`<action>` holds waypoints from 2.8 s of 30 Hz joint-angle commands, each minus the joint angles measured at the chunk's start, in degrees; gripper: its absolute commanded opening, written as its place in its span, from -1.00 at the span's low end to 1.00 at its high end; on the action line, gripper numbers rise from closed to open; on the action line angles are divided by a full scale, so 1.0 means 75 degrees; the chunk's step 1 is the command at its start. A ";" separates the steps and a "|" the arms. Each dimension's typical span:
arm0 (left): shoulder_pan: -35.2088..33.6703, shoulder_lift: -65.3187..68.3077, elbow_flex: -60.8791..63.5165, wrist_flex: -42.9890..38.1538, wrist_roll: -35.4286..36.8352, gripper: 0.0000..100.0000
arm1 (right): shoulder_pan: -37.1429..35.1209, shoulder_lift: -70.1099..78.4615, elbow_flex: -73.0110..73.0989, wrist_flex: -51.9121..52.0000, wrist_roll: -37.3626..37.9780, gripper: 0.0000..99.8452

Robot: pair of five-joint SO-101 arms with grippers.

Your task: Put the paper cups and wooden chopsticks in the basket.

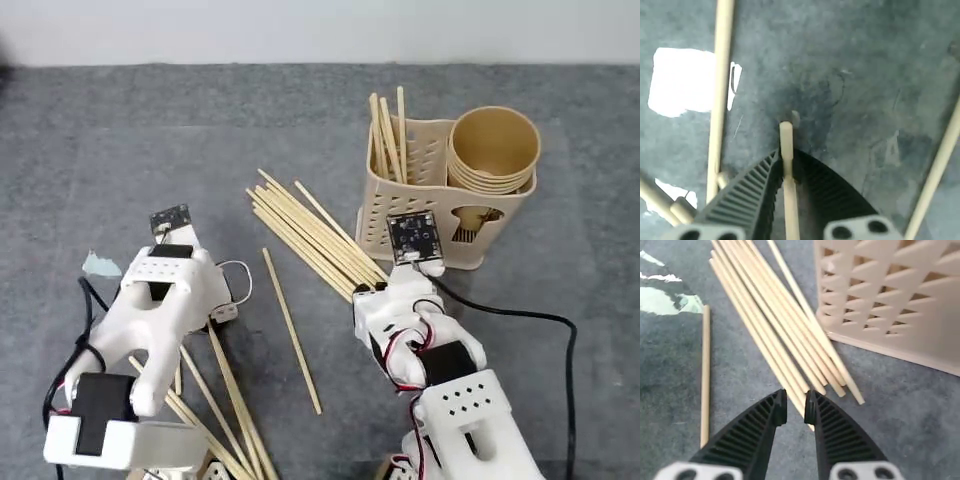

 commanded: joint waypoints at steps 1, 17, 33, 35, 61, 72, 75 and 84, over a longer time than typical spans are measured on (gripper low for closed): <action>-0.0035 0.0305 -0.0287 -0.0129 0.0270 -0.98 | 0.0287 -0.0182 -0.0082 -0.0170 -0.0094 -0.85; -0.0082 0.0223 -0.4542 0.2485 0.0293 -0.98 | 0.0369 -0.0182 -0.0094 -0.0158 -0.0082 -0.85; 0.0082 0.0316 -1.1059 0.3493 0.0281 -0.98 | 0.0287 -0.0182 -0.0070 0.0064 -0.0035 -0.85; 0.0176 0.0305 -1.1563 0.3141 0.0293 -0.98 | 0.0100 -0.0182 -0.0082 0.0205 -0.0035 -0.85; 0.2825 0.1102 -1.1540 -0.2051 0.0750 -0.98 | -0.1506 -0.0182 0.0422 0.0779 0.0574 -0.85; 0.2813 0.1477 -1.1470 -0.1981 -0.0293 -0.93 | -0.1471 -0.0182 0.0422 0.0779 0.0574 -0.85; 0.2860 0.1489 -1.1470 -0.1547 -0.0305 -0.78 | -0.1471 -0.0182 0.0422 0.0779 0.0574 -0.85; 0.2755 0.1231 -1.1634 -0.0985 -0.0293 -0.62 | -0.1471 -0.0182 0.0422 0.0779 0.0574 -0.85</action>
